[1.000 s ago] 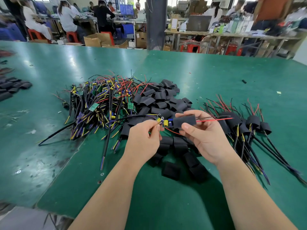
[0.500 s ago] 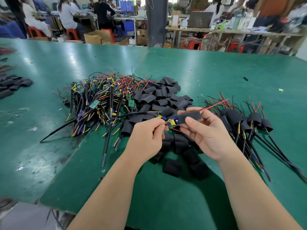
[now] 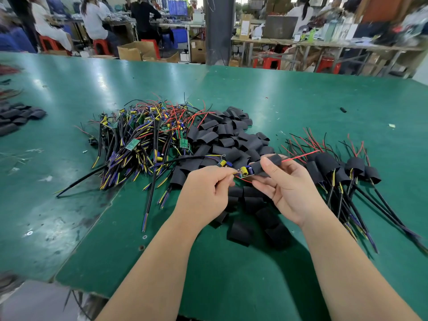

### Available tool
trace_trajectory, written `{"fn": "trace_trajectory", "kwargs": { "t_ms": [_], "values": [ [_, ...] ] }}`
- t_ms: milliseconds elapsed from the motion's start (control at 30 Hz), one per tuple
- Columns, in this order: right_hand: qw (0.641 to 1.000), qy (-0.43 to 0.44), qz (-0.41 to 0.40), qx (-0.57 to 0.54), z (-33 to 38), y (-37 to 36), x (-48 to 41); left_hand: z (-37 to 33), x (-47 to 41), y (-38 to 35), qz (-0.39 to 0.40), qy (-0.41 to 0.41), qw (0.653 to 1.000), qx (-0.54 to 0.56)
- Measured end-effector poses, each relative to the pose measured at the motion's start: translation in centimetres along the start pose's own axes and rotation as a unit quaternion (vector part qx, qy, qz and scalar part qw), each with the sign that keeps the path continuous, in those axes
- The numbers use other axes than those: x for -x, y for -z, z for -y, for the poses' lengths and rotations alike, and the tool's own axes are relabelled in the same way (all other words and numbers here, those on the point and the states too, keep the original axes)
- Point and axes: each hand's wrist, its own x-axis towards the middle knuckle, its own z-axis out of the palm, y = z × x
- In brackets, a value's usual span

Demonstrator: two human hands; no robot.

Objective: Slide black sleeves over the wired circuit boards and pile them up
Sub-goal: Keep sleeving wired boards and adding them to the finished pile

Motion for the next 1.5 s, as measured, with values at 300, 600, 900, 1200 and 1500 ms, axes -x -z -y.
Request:
{"fn": "trace_trajectory", "kwargs": {
  "t_ms": [300, 600, 900, 1200, 1500],
  "values": [
    [0.995, 0.04, 0.092, 0.011, 0.4, 0.4, 0.3, -0.6, -0.5, 0.2, 0.074, 0.204, 0.956, 0.2],
    [0.994, 0.051, 0.08, 0.063, 0.4, 0.5, 0.2, -0.4, -0.8, 1.0, 0.099, 0.317, 0.842, 0.426],
    [0.996, 0.017, 0.076, 0.049, 0.0, -0.4, 0.5, -0.2, -0.8, 0.7, 0.076, 0.296, 0.864, 0.4],
    [0.997, 0.028, 0.046, 0.056, -1.3, -1.3, 0.5, -0.4, -0.8, 0.2, -0.003, 0.268, 0.911, 0.315],
    [1.0, 0.007, 0.013, -0.01, -1.1, -2.0, 0.7, -0.4, -1.0, 0.6, 0.006, 0.325, 0.853, 0.408]
  ]
}}
